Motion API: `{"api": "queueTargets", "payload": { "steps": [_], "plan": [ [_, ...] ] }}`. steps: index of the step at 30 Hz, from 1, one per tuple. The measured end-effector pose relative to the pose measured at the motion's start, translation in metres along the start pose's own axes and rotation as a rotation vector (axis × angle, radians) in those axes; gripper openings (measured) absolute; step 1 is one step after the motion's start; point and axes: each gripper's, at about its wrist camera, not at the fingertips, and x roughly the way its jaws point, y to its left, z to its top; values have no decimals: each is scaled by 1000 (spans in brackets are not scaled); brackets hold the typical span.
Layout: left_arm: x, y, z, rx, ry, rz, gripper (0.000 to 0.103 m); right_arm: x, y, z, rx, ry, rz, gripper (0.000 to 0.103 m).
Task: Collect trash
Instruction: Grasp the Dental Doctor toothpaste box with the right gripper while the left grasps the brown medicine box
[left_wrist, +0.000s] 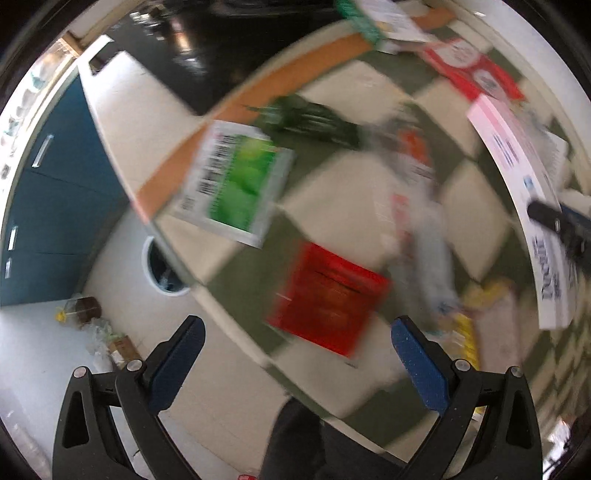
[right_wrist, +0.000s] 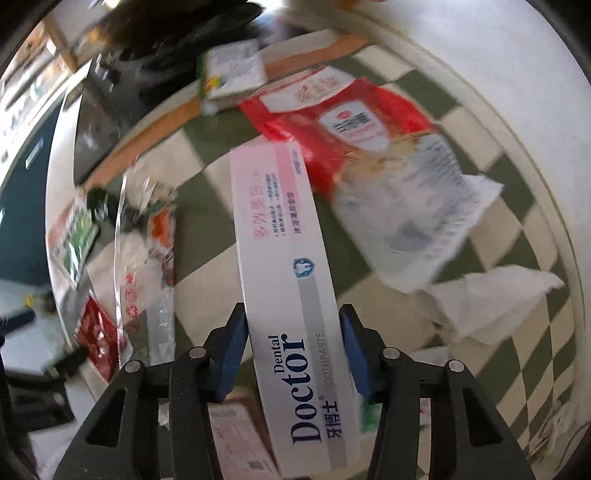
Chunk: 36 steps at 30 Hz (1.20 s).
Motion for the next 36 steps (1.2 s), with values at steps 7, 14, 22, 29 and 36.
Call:
{"api": "queueTargets", "payload": {
  "steps": [7, 14, 22, 29, 36],
  "plan": [
    [1, -81, -27, 0, 152, -245, 102, -41, -53, -33, 165, -55, -56, 51],
    [47, -121, -30, -143, 308, -286, 94, -37, -119, -112, 362, 2, -178, 51],
    [23, -165, -57, 198, 55, -39, 57, -37, -171, -190, 529, 55, -172, 50],
    [-30, -162, -85, 332, -129, -20, 56, -74, -160, -191, 552, -28, -41, 49],
    [-98, -130, -69, 307, -261, -69, 56, -106, -115, -173, 523, -70, 59, 49]
  ]
}}
